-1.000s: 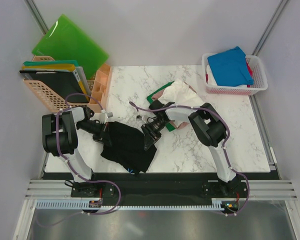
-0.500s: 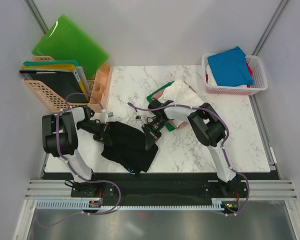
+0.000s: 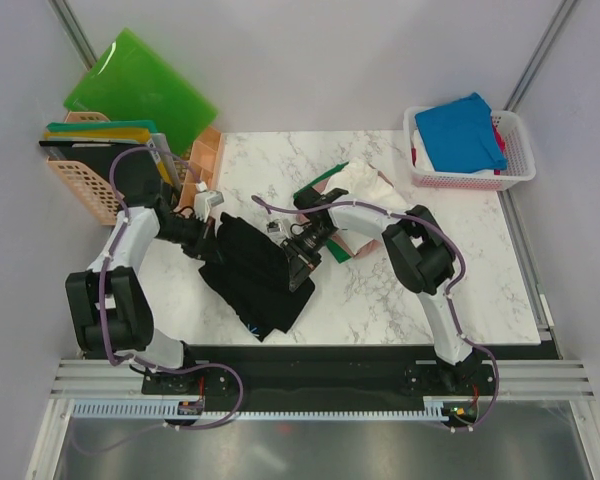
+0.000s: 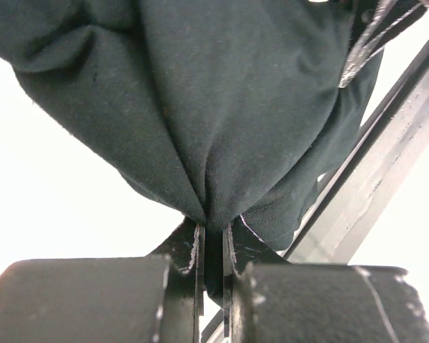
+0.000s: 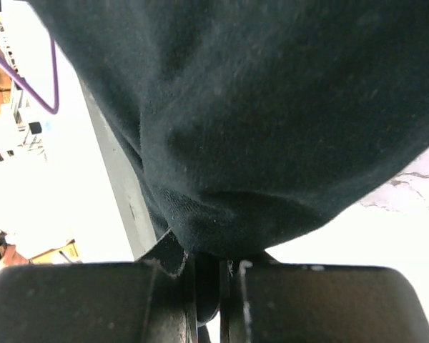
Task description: Fold and stack the t-shirts
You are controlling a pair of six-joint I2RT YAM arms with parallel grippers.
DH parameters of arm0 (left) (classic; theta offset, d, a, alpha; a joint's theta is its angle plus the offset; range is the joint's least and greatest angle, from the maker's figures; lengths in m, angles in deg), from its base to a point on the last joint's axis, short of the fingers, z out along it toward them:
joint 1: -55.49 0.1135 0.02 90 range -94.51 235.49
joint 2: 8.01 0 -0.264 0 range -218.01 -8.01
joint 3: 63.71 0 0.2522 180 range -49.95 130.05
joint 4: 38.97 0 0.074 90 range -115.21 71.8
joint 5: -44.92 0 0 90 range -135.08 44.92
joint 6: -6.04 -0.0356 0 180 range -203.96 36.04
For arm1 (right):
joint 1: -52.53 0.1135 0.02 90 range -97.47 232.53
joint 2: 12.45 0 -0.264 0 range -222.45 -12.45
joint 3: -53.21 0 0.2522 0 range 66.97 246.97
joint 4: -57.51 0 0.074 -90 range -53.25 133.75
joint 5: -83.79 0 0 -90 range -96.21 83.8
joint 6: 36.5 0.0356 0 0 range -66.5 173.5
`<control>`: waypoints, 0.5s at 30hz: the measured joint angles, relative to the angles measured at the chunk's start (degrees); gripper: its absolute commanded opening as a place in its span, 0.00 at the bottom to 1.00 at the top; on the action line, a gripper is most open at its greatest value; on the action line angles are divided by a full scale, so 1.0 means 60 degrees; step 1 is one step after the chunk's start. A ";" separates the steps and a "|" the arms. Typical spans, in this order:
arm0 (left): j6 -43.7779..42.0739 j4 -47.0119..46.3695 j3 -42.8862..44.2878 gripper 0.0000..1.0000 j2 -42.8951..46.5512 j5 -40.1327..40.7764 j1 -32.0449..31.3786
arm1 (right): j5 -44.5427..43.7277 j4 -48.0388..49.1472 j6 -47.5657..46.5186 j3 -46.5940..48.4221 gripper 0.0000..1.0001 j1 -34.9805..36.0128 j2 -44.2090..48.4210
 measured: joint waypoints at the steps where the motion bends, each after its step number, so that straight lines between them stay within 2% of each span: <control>1: -0.0004 0.0095 0.0095 0.02 0.0106 -0.0004 -0.0058 | 0.0007 -0.0055 -0.0022 0.0044 0.00 -0.0004 0.0026; 10: 0.0007 0.0433 0.1027 0.02 0.0229 0.0022 -0.0714 | -0.0022 -0.0557 -0.0106 0.0452 0.00 -0.0047 0.0408; 15: 0.0062 0.0466 0.1625 0.02 -0.0251 0.0029 -0.0852 | -0.0091 -0.0739 -0.0204 0.0452 0.00 -0.0266 0.0834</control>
